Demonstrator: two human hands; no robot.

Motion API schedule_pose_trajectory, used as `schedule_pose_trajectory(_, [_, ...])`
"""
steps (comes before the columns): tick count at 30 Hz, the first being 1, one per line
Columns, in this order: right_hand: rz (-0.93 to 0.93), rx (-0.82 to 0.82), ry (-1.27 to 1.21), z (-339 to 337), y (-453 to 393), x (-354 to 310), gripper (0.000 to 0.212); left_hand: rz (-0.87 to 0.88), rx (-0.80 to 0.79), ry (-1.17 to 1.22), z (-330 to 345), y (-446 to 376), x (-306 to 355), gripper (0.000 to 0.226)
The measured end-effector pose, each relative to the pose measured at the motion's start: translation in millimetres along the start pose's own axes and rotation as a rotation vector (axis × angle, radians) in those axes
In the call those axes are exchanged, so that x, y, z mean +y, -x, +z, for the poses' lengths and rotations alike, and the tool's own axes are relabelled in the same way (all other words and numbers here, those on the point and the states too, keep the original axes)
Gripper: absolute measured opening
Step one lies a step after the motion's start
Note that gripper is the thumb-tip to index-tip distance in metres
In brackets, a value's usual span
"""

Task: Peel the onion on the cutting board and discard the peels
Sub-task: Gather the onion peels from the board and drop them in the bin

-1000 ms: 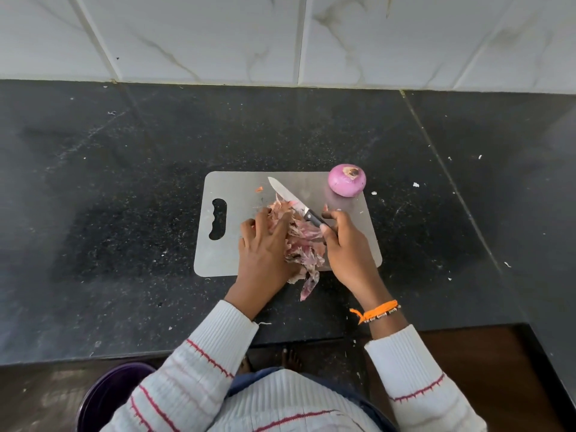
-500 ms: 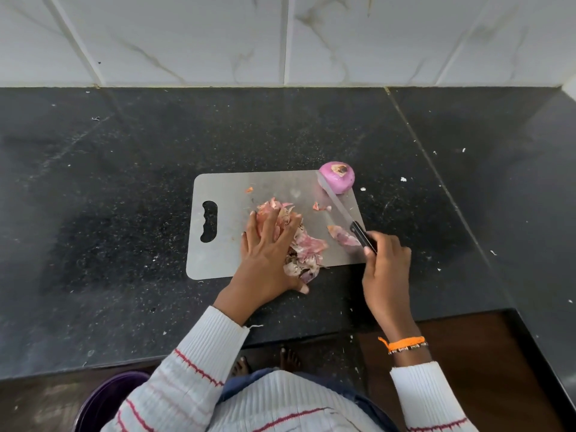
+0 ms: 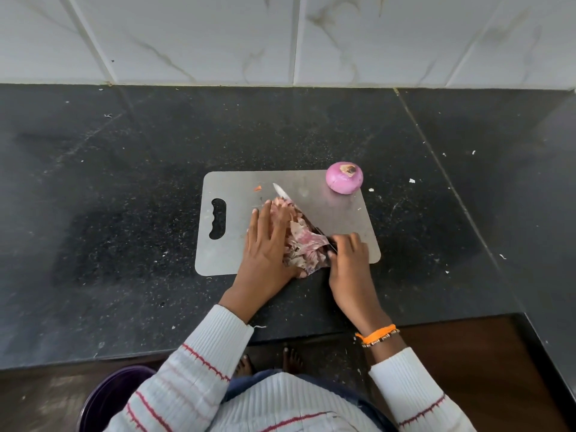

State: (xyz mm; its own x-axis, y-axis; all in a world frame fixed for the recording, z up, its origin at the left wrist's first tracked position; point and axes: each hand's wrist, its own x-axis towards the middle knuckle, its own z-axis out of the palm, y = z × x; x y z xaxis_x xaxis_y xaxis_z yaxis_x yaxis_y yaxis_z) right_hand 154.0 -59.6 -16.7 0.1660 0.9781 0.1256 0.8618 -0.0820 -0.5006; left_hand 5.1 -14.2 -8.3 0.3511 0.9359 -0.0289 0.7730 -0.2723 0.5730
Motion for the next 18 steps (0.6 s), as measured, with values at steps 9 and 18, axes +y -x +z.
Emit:
schedule_pose_trajectory(9, [0.171, 0.050, -0.017, -10, -47, 8, 0.028, -0.011, -0.024, 0.017, -2, -6, -8, 0.117])
schedule_pose_trajectory(18, [0.097, -0.259, -0.027, -37, -25, -12, 0.095, -0.039, -0.233, -0.181, -43, -20, -25, 0.133])
